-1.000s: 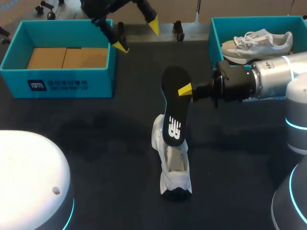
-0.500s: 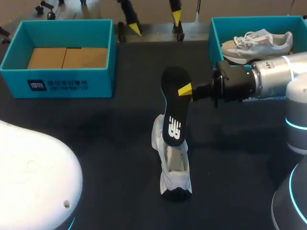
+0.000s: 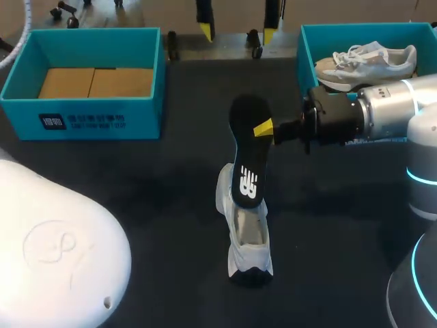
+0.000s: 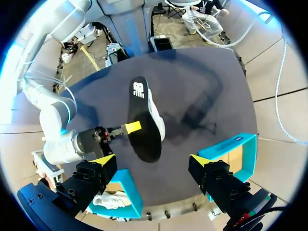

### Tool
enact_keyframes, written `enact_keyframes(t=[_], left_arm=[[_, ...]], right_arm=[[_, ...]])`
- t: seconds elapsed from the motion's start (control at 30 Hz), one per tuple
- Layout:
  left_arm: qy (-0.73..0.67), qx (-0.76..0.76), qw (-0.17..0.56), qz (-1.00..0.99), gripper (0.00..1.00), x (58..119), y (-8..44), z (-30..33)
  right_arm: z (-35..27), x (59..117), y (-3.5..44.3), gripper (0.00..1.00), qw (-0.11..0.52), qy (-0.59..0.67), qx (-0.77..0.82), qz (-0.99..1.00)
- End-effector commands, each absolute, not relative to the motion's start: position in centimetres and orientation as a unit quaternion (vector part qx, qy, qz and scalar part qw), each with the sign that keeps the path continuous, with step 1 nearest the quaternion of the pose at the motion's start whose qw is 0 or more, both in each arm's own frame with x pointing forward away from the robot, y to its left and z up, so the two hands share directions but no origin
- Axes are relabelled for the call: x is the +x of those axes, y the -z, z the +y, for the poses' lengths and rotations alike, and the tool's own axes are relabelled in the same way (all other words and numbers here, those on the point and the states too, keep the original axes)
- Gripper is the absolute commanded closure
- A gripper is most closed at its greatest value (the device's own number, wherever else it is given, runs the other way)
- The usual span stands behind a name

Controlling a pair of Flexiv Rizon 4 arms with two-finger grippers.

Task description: Take the shoe out of the shoebox, open the shoe tongue, remove and reinsert the insole, then place the shoe into the shoebox

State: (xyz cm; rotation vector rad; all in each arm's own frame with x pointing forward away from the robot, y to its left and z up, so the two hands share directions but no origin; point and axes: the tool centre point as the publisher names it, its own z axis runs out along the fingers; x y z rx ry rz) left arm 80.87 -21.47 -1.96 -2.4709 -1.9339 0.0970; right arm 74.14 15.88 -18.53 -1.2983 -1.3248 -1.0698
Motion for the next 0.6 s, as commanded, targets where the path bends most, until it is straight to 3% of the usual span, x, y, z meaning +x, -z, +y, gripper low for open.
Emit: enact_keyframes(t=[0.03, 0.6], left_arm=[[-0.043, -0.785, -0.015, -0.618, 0.00, 80.7, 2.7, -21.6], [-0.232, -0.752, -0.201, -0.584, 0.00, 80.1, 2.9, -18.0]], right_arm=[[16.0, 74.1, 18.5, 1.00, 0.479, 0.438, -0.533, -0.543], [16.0, 74.1, 18.5, 1.00, 0.479, 0.438, -0.533, -0.543]])
